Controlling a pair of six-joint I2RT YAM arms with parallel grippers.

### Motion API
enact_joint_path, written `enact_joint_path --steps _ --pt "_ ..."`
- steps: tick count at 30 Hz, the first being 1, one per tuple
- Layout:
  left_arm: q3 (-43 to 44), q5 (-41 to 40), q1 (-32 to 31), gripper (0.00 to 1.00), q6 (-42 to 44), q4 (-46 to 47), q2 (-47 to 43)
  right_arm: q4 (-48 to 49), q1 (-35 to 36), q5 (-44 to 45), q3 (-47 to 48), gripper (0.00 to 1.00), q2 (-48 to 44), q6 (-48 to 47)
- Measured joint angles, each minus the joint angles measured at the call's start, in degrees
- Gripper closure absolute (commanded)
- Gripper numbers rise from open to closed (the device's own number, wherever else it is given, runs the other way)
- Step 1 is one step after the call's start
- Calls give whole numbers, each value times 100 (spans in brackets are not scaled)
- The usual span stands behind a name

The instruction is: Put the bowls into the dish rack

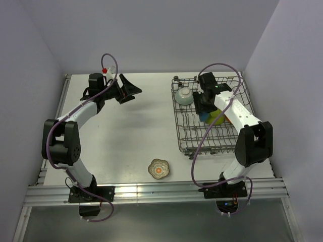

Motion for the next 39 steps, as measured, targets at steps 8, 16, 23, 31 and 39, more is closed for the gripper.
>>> enact_joint_path --steps 8,16,23,31,39 --pt "0 0 11 1 -9 15 -22 -48 398 428 48 100 341 0" --pt "0 4 22 1 -20 20 -28 -155 673 855 262 89 682 -7" --pt "0 20 37 1 -17 15 -28 -358 791 894 549 16 1025 -20" --pt "0 37 59 0 0 7 -28 -461 793 566 654 7 1080 31" --pt "2 46 79 3 503 -332 -83 -439 793 326 708 10 920 22"
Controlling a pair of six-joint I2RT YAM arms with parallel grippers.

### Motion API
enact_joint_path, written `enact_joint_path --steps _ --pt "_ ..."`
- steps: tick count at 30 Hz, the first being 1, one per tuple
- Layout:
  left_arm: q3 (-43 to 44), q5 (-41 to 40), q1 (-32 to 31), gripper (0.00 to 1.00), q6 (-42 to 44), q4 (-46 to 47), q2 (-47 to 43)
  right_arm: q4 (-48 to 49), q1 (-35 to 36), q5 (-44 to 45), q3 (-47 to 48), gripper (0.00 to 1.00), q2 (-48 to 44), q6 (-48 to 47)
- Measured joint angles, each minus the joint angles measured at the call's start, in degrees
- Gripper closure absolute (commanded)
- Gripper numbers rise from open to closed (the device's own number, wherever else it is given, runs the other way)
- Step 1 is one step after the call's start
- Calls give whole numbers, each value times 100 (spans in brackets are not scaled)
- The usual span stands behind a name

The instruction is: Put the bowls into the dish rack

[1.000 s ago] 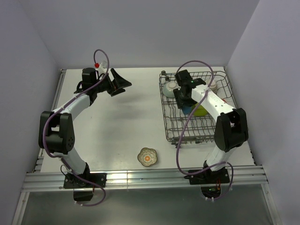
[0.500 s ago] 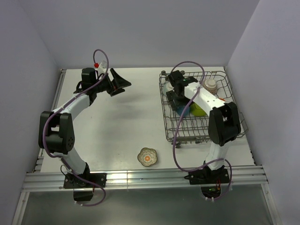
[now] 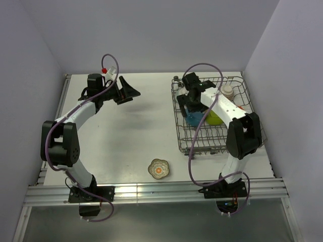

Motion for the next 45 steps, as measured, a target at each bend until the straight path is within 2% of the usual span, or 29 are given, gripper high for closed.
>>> enact_joint_path --steps 1,2,6,11,17,22,26,30,33,34,37,38,41,45 --pt "2 -2 0 5 170 -90 -20 13 -2 -28 0 13 -61 -15" --pt "2 -9 2 7 374 -219 -52 50 -4 -68 0 25 -151 -24" --pt "9 -44 2 9 1279 -802 -236 170 -68 -245 0 52 -417 -105" --pt "-59 -107 2 9 2061 -1165 -553 422 -269 -498 -74 76 -452 -181" --pt "-111 -173 2 9 2476 -1362 -649 590 -326 -756 -101 82 -76 -195" --pt "-151 -181 -7 9 2841 -1567 -649 629 -326 -1027 -118 83 468 -179" --pt "-256 -181 -81 9 3272 -1777 -649 636 -306 -1150 -146 84 535 -173" --pt "-409 -175 -332 9 3895 -2022 -651 634 -306 -1338 -144 82 527 -166" --pt "-590 -179 -656 9 4415 -2229 -682 629 -306 -1539 -133 73 422 -151" --pt "-660 -177 -798 9 4623 -2337 -704 627 -306 -1591 -129 69 334 -146" --pt "-776 -177 -1178 9 5160 -2623 -754 592 -323 -1770 -35 45 -109 -127" --pt "-811 -179 -1314 9 5368 -2739 -774 601 -341 -1840 -2 31 -291 -140" --pt "-905 -175 -1681 9 5869 -3051 -813 662 -560 -2175 20 17 -1073 -157" --pt "-1043 -138 -2170 10 6435 -3440 -815 719 -1134 -2638 20 7 -1941 -166"
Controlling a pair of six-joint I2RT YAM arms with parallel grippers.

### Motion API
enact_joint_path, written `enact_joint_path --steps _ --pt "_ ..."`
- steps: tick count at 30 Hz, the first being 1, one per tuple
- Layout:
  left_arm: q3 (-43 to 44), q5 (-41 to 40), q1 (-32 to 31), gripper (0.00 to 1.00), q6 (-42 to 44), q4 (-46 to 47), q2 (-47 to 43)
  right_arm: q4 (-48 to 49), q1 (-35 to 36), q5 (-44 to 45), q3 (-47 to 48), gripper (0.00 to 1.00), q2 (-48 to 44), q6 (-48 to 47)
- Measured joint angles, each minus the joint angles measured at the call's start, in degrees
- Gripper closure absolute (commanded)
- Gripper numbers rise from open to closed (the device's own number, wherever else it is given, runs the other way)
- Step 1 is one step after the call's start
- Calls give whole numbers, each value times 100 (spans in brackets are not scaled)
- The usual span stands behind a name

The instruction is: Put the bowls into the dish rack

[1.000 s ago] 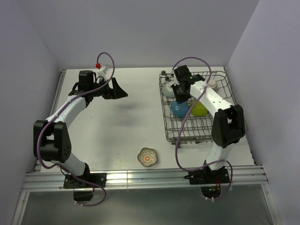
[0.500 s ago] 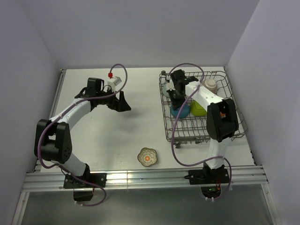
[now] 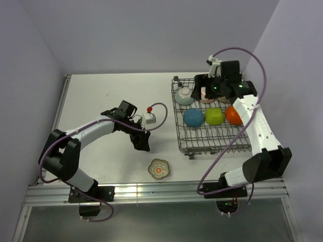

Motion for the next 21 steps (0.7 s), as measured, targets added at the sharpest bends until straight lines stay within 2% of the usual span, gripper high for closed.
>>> enact_joint_path --steps 5,13,21 --pt "-190 44 -579 11 302 -275 4 68 -758 -629 -179 0 -695 9" --pt "-455 -306 -1504 21 310 -57 33 109 -1541 -1257 -610 0 -1449 105" --pt "-407 -695 -1722 30 175 282 551 83 -1808 -1738 -627 0 -1624 144"
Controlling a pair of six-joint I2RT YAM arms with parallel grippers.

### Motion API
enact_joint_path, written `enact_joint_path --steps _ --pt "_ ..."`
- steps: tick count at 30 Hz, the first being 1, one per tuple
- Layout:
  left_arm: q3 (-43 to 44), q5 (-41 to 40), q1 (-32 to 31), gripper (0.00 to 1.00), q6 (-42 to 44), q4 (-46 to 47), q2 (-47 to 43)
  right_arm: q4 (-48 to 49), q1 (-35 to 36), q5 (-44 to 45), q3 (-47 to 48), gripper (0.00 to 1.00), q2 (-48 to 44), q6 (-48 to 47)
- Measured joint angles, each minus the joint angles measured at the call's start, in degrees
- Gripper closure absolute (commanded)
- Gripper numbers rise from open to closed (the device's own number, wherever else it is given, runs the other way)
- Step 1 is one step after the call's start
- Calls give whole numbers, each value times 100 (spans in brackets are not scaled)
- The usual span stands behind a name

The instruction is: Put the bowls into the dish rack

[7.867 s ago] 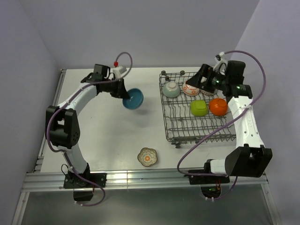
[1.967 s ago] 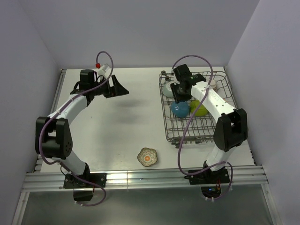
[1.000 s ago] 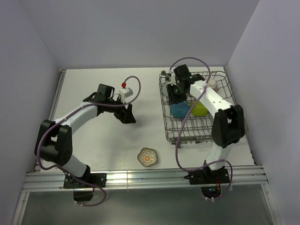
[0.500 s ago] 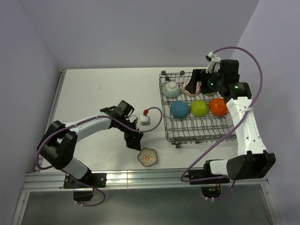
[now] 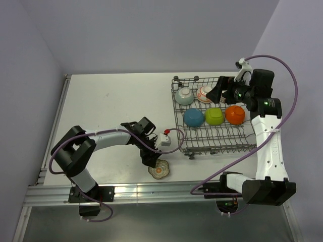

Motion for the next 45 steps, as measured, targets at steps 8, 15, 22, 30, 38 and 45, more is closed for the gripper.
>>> enact_joint_path --steps 8,15,22,30,38,45 --pt "59 -208 -90 61 -111 190 205 -11 -52 -160 -107 0 -70 68" --pt "46 -188 -105 100 -199 232 162 11 -61 -428 -111 1 -26 216" --pt "39 -55 450 100 -227 98 66 52 -61 -592 -116 6 85 354" --pt "680 507 2358 100 -1486 505 -490 260 -59 -994 -525 19 85 627" --pt "1617 748 2371 100 -4017 2282 -601 369 400 -1193 -741 14 212 935" --pt "2120 778 2264 100 -5342 3368 203 531 813 -1462 -688 10 758 1377"
